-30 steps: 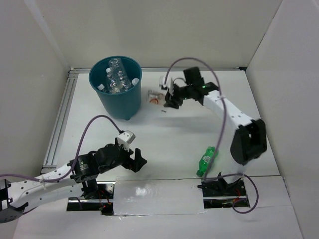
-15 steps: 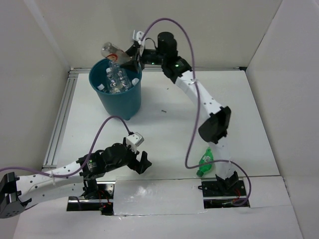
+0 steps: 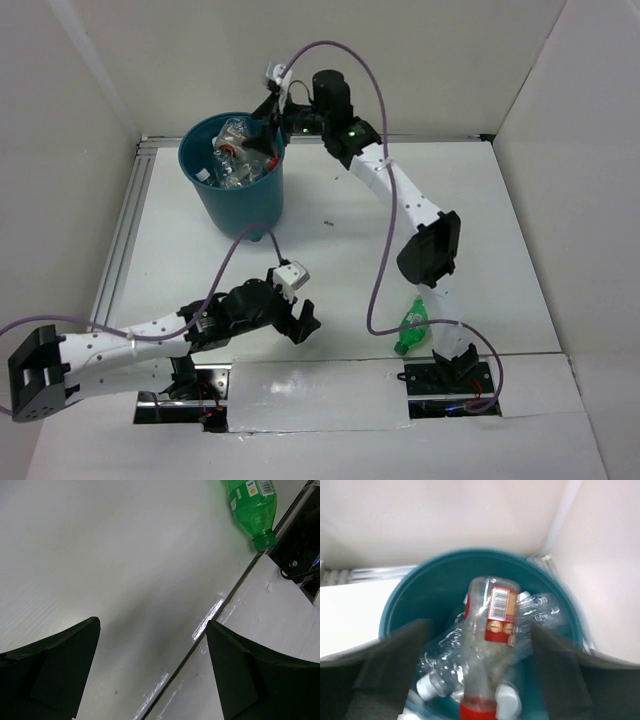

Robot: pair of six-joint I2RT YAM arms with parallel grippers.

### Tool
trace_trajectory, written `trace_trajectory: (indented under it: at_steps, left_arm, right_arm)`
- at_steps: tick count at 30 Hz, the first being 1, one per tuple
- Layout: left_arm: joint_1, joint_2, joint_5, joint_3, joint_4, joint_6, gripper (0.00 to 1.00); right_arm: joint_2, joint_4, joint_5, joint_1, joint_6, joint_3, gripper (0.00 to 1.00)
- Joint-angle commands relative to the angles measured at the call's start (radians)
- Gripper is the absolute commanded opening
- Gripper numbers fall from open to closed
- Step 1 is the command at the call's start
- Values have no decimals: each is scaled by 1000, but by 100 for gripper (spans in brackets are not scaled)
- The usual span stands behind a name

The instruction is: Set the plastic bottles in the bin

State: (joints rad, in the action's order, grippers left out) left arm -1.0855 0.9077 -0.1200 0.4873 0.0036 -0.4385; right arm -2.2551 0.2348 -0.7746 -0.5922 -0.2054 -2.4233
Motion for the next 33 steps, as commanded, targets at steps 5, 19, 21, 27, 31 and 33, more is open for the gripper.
trace_trajectory:
  at_steps: [5,19,21,27,31,33]
  left_arm:
    - [-14,353,175,252,260,121,100]
    - [-183,971,108,787,239,18,100]
    - [-201,1034,15,852,172,-5,100]
    - [-221,1210,-41,1037,82,-37,100]
    - [-232,1347,-243,1189,-158,-84,89]
    - [-232,1347,-277,1177,-191,-97,78]
  right_arm:
    - [386,159,237,159,-46,153,0]
    - [919,314,118,969,-25,1068,100]
    - [989,314,68,1022,-25,1116,100]
    - [1057,334,-26,1150,-25,1192,100]
    - [1046,344,-92,1192,-16,1192,100]
    - [1037,344,-112,1206,-5,1192,100]
